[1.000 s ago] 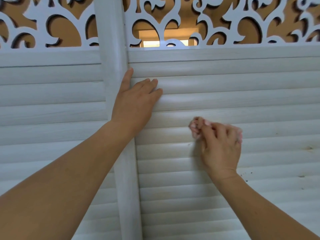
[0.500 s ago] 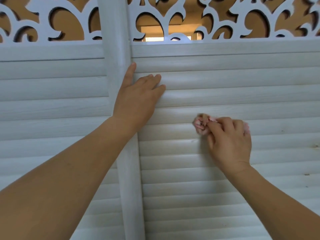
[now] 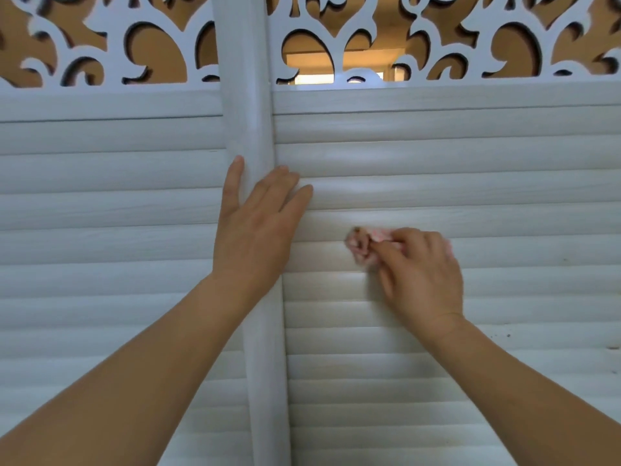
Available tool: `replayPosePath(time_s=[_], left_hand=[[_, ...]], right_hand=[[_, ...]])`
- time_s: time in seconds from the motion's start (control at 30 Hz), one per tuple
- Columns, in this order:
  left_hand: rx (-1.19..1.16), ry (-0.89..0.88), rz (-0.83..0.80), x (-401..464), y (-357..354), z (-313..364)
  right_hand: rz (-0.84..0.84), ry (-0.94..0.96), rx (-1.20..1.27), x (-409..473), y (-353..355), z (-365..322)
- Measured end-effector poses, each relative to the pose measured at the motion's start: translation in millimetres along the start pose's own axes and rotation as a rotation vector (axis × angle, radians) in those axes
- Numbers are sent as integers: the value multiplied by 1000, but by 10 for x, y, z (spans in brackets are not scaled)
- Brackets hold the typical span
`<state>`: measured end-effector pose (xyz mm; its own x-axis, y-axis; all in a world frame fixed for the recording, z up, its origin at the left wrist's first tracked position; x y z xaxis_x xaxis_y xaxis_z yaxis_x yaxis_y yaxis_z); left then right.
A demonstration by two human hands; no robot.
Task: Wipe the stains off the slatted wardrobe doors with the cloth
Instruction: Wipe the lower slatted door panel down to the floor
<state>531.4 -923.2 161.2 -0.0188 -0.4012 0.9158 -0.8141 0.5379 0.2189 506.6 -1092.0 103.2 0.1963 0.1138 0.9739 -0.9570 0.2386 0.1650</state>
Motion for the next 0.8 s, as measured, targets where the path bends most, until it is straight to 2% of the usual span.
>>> replayPosePath(time_s=[0.17,0.3,0.43,0.67,0.73,0.8], left_hand=[[-1,63,44,-366,48,77],[-31,154,21,-552,44,103],[-8,217,-45,-699,-38,159],[71,316,-94,-906,-113,141],[77,320,-102,-916,-108,141],[79,324,-110,-919,-105,133]], right_hand=[[105,-154,54,159,43,32],[111,-6,3,379,-14,-341],[143,169,8,189,-71,-665],[93,433,-8,-399,-183,-686],[80,449,-4,-336,-147,-637],[71,356,-1,-112,-101,-574]])
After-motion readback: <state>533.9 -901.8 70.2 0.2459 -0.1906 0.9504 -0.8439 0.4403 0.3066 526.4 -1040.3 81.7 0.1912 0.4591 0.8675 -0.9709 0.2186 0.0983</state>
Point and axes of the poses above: each hand's wrist, its own x-axis towards the middle knuckle, its own y-axis out of the back of the hand, z = x × y, the point moved 8 cm from there along x, towards the middle knuckle, and after that the axes turned 12 degrees about -x, right-handed, at the moved point
